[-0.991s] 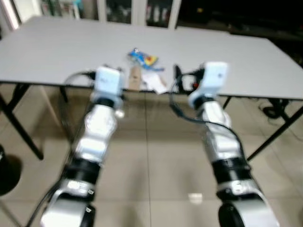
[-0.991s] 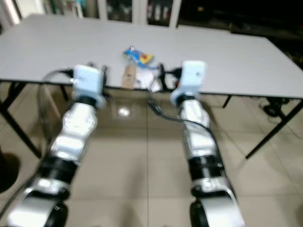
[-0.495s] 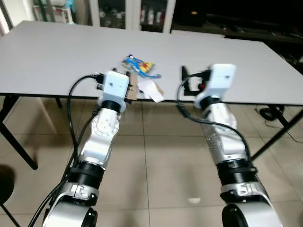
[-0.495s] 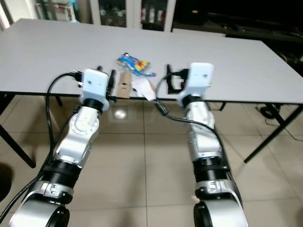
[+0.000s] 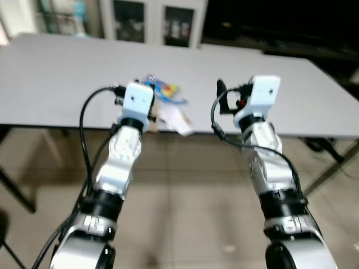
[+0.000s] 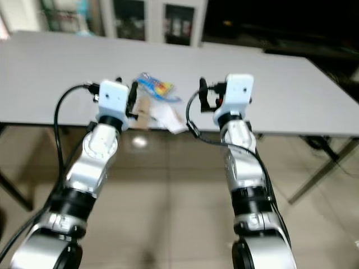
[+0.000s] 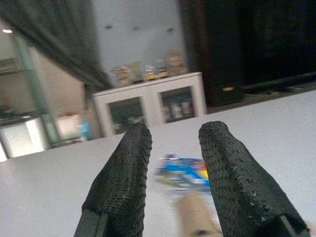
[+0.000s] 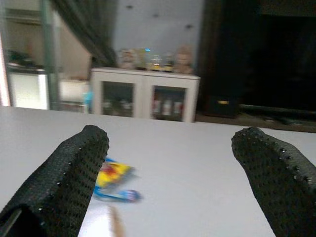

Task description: Picking trash to rubbish bin

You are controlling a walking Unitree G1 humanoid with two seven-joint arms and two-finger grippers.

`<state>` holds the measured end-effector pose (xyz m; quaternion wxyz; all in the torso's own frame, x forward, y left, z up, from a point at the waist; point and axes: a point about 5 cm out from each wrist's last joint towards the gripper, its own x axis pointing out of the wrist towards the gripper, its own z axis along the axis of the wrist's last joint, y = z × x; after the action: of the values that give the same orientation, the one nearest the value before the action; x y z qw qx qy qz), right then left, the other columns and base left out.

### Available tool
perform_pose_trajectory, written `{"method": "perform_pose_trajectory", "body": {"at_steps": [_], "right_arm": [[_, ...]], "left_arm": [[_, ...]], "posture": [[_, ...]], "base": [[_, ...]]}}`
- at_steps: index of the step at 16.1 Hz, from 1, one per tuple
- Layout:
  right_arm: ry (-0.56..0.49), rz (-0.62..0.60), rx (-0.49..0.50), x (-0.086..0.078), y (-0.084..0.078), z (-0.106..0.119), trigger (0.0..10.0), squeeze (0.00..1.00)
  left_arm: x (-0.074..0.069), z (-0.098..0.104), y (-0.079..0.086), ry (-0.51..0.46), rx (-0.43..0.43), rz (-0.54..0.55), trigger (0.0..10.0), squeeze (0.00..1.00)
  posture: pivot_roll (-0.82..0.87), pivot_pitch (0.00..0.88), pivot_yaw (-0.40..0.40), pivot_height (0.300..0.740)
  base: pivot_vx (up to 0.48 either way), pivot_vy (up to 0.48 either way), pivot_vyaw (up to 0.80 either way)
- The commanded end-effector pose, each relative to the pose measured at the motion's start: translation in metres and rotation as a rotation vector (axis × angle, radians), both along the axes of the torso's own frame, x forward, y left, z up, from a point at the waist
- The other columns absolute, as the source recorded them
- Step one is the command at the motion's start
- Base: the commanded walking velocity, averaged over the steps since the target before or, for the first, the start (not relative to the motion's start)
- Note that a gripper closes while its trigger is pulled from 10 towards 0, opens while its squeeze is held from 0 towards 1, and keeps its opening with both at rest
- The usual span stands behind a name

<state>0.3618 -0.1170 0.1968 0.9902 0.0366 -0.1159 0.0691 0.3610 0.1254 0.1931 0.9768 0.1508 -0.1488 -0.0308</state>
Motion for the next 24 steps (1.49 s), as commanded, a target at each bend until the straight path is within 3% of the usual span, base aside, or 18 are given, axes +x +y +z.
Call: {"method": "perform_pose_trajectory", "body": {"at_steps": [1,3,4,5,22,23,24], "right_arm": [[-0.005,0.021,0.018,0.0002,0.0059,0.0048,10.0,0.0],[-0.005,0.024,0.038,0.0009,0.0049,0.0057,10.0,0.0],[-0.008,0.023,0.046,0.0006,0.0051,0.0066,10.0,0.84],[-0.012,0.029,0.054,0.0001,0.0062,0.0074,10.0,1.0],[0.015,0.024,0.062,-0.0013,0.0082,0.0013,10.0,0.98],[0.02,0.023,0.057,-0.0011,0.0083,0.0008,10.0,0.0],[0.023,0.021,0.055,-0.001,0.0083,0.0005,10.0,0.0]], "left_arm": [[0.0013,-0.0011,0.0076,0.01,0.004,0.035,10.0,0.0],[0.0019,-0.0017,0.0072,0.016,0.004,0.032,10.0,0.96],[0.002,-0.0016,0.0071,0.016,0.003,0.032,10.0,1.0],[0.0021,-0.002,0.0068,0.018,0.005,0.031,10.0,1.0],[0.0004,-0.0057,0.0011,0.041,0.021,-0.025,10.0,1.0],[0.0005,-0.0058,0.0009,0.042,0.024,-0.022,10.0,1.0],[0.0008,-0.0068,0.0,0.048,0.039,-0.021,10.0,0.45]], "posture": [[-0.02,0.0,-0.121,0.74],[-0.02,0.002,-0.121,0.74],[-0.02,0.003,-0.12,0.74],[-0.02,0.007,-0.119,0.74],[-0.02,0.025,-0.111,0.74],[-0.02,0.025,-0.112,0.74],[-0.02,0.025,-0.113,0.74]], "base": [[0.48,0.0,0.0],[0.48,0.0,0.0],[0.48,0.0,0.0],[0.48,0.0,0.0],[0.48,0.0,0.0],[0.48,0.0,0.0],[0.424,0.0,0.0]]}}
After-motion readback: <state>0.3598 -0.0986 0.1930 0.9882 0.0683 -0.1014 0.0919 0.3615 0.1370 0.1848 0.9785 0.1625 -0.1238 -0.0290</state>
